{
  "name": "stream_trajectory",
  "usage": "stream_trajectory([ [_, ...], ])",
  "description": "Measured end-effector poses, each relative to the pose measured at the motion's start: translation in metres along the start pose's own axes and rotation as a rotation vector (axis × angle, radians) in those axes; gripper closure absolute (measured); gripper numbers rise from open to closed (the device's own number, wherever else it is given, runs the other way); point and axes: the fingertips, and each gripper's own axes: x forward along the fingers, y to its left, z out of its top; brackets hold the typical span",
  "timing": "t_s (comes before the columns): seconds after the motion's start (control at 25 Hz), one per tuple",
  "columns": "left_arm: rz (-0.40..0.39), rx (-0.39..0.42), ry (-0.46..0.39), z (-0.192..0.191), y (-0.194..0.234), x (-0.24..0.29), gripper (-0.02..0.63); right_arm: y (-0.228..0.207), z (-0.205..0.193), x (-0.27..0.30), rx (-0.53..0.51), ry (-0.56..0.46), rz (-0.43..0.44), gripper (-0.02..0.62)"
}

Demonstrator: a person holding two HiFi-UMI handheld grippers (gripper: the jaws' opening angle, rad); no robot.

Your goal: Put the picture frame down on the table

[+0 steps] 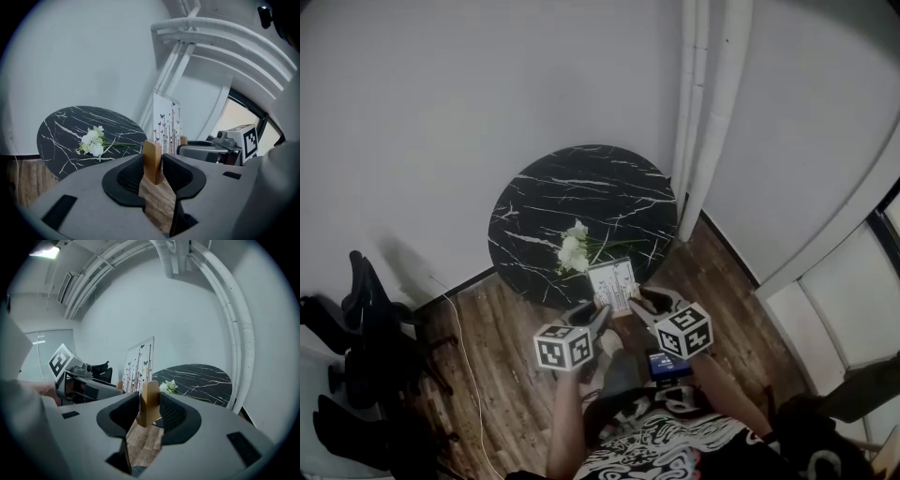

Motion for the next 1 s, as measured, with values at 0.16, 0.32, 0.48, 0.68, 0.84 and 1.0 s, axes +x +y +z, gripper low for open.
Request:
stream_trajectory([
  [0.16,0.003,0.004,0.002,0.01,0.015,0.013,0.468,-0.012,0.005,0.017,0.005,0.001,0.006,0.456],
  [0.32,0.002,-0.008,0.015,0.021,0.035,0.029,0.468,-0.027,0.01,0.041,0.019,0.013,0.002,0.456],
  [0.48,-0.009,-0.024,0.038,0.034,0.06,0.054,0.469,-0.05,0.015,0.07,0.042,0.035,-0.012,0.456],
  [0.68,-0.021,-0.049,0.083,0.046,0.096,0.083,0.468,-0.074,0.017,0.109,0.074,0.076,-0.025,0.456],
  [0.84,-0.041,-0.061,0.092,0.067,0.123,0.103,0.469,-0.093,0.033,0.141,0.08,0.09,-0.037,0.456],
  [1.0,-0.059,-0.057,0.108,0.09,0.148,0.124,0.468,-0.112,0.046,0.169,0.094,0.1,-0.059,0.456],
])
